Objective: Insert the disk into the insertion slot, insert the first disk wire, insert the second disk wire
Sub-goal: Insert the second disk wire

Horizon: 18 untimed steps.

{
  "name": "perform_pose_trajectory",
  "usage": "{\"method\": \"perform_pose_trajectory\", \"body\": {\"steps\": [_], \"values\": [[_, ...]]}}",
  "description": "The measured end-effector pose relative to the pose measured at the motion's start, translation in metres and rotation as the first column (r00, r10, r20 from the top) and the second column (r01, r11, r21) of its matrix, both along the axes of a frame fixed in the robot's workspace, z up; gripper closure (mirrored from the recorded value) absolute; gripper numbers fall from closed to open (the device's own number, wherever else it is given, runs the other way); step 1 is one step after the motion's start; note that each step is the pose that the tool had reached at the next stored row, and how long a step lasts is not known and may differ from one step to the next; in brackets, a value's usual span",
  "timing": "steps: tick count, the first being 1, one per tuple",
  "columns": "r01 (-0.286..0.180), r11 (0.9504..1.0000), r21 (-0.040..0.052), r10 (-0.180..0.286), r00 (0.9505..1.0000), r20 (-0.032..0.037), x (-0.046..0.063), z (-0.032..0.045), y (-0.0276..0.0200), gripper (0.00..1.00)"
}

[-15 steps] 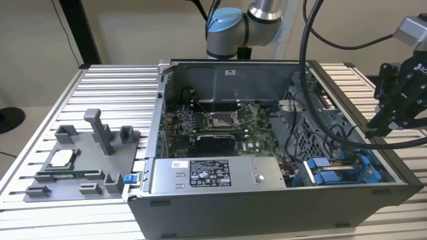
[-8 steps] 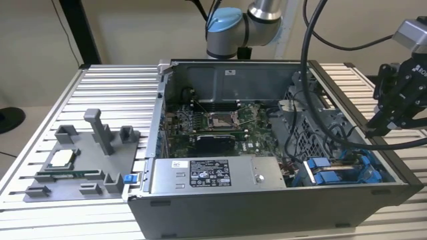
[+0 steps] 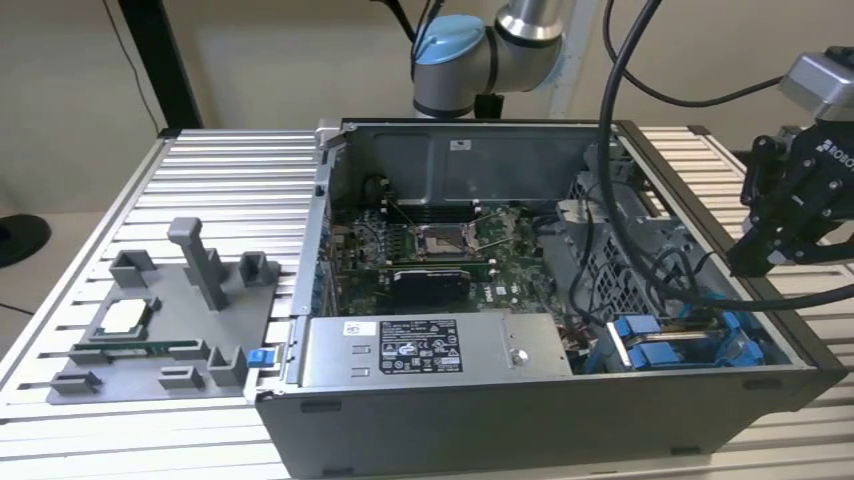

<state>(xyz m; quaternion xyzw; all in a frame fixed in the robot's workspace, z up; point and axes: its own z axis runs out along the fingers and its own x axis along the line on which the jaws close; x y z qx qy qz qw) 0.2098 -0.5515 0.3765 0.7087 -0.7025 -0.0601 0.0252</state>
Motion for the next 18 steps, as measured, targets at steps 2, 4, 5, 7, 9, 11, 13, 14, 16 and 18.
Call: {"method": "perform_pose_trajectory", "body": {"steps": [2,4,5,7,9,11,13,14,16,18], "values": [[0.0,1.0,0.0009,0.0,1.0,0.0,0.0,-0.0007,0.0,0.0],[0.0,1.0,0.0017,0.0,1.0,0.0,0.0,-0.0012,0.0,0.0],[0.0,1.0,0.0017,0.0,1.0,0.0,0.0,-0.0013,0.0,1.0],[0.0,1.0,0.0017,0.0,1.0,0.0,0.0,-0.0014,0.0,1.0],[0.0,1.0,0.0018,0.0,1.0,0.0,0.0,-0.0015,0.0,1.0],[0.0,1.0,0.0017,0.0,1.0,0.0,0.0,-0.0016,0.0,1.0],[0.0,1.0,0.0018,0.0,1.0,0.0,0.0,-0.0016,0.0,1.0],[0.0,1.0,0.0018,0.0,1.0,0.0,0.0,-0.0016,0.0,1.0],[0.0,1.0,0.0018,0.0,1.0,0.0,0.0,-0.0016,0.0,1.0],[0.0,1.0,0.0017,0.0,1.0,0.0,0.0,-0.0016,0.0,1.0]]}}
